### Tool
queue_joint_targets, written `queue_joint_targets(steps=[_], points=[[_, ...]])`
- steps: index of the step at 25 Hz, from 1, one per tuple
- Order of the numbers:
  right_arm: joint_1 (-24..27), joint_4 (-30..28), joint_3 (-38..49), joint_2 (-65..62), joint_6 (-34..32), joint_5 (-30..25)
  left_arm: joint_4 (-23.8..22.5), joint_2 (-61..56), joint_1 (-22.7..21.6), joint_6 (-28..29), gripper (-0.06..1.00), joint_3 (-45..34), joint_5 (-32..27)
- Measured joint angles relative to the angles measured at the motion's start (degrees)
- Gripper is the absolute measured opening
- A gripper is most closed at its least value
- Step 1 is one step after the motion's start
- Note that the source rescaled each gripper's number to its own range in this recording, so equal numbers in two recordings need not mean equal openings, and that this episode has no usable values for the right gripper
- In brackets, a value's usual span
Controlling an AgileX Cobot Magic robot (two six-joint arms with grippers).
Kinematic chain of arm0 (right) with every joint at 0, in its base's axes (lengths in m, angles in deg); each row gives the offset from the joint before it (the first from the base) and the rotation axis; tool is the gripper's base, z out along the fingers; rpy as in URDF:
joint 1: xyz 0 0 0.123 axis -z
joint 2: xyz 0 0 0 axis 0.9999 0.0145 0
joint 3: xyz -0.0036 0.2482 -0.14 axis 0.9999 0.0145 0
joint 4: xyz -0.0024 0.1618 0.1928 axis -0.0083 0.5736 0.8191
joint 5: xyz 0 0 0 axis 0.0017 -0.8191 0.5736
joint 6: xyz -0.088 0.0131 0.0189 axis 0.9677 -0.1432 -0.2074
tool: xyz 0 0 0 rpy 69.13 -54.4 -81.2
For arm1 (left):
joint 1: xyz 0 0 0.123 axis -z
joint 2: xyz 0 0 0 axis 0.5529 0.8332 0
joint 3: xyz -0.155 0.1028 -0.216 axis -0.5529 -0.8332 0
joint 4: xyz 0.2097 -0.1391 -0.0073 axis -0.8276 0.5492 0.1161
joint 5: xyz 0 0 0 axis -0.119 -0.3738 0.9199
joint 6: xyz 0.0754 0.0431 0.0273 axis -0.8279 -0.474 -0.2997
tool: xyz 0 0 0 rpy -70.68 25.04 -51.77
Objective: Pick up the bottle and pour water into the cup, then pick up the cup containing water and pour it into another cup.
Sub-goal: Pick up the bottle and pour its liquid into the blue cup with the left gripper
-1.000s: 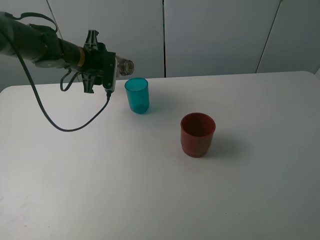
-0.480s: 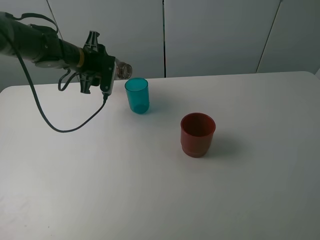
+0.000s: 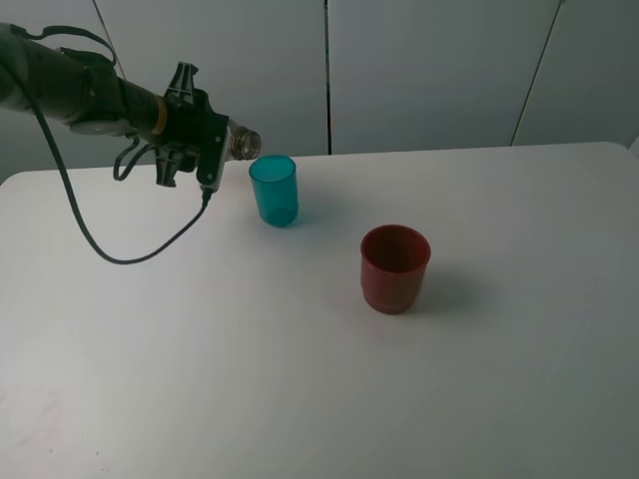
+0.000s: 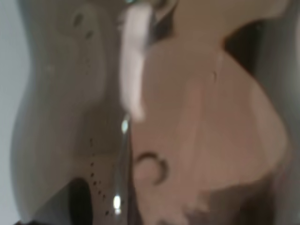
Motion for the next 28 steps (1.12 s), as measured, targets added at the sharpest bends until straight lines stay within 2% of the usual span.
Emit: queue_joint_targets(steps=[16,28], points=[[0.0,0.0,0.0,0.0,0.0,0.0,-0.1,0.0,0.1,-1.9,0.03,1.8,-0.2],[0.0,0.0,0.0,0.0,0.0,0.0,-0.4,0.2,0.3,-5.9,0.03,1.8,0.8]])
